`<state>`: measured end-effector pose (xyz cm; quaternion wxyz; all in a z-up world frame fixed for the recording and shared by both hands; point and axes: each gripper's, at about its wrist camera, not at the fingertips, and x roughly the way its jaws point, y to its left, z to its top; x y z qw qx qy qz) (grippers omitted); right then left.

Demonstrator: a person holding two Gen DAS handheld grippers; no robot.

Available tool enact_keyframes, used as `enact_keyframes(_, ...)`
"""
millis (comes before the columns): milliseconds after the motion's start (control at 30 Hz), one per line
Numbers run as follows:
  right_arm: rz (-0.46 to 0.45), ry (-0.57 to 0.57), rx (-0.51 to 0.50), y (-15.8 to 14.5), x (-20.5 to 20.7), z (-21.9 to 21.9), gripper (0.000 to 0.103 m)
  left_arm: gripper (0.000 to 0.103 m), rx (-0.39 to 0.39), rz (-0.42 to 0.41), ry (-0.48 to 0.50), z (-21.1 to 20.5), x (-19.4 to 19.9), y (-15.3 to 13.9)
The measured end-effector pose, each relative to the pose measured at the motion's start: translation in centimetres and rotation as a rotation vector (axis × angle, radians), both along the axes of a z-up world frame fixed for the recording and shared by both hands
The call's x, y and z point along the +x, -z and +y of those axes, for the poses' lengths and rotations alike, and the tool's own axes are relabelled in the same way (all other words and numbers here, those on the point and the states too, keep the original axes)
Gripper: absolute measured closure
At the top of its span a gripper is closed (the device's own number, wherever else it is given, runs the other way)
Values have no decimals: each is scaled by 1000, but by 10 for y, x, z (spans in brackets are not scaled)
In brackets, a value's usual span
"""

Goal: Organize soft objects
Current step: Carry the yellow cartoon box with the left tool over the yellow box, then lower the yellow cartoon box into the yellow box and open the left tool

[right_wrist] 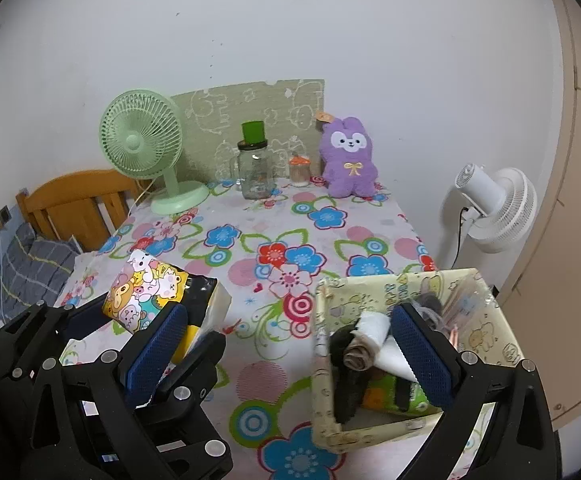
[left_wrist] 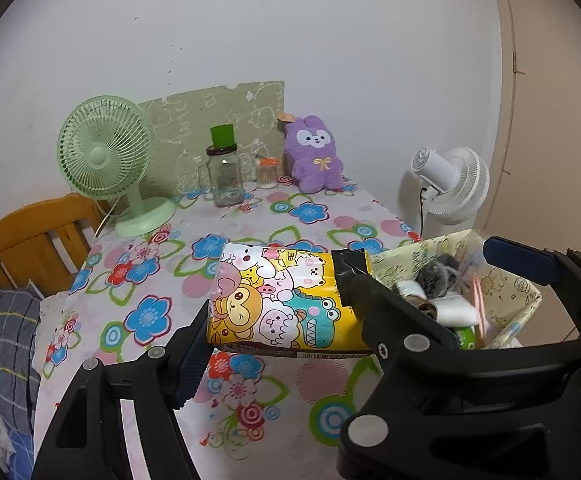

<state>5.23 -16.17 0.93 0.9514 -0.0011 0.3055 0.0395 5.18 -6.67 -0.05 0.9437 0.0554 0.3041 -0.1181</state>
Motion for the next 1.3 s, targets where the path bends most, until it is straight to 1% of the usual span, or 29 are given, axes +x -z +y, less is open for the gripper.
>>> enact_keyframes(267, -26, 20, 7, -10, 0, -29, 0, 27, 2, -23, 37, -29, 2, -7)
enact_keyframes(533, -25, 42, 8, -7, 6, -57, 0, 27, 3, -9, 62, -56, 10, -4)
enact_keyframes(767, -10, 79, 8, 2, 14, -82, 0, 27, 12, 19, 99, -84, 22, 7)
enact_keyframes(1133, 34, 126, 21, 22, 28, -115, 0, 26, 22, 71, 140, -115, 39, 25)
enact_keyframes(1300, 56, 165, 27, 31, 31, -129, 0, 26, 36, 90, 164, -129, 45, 33)
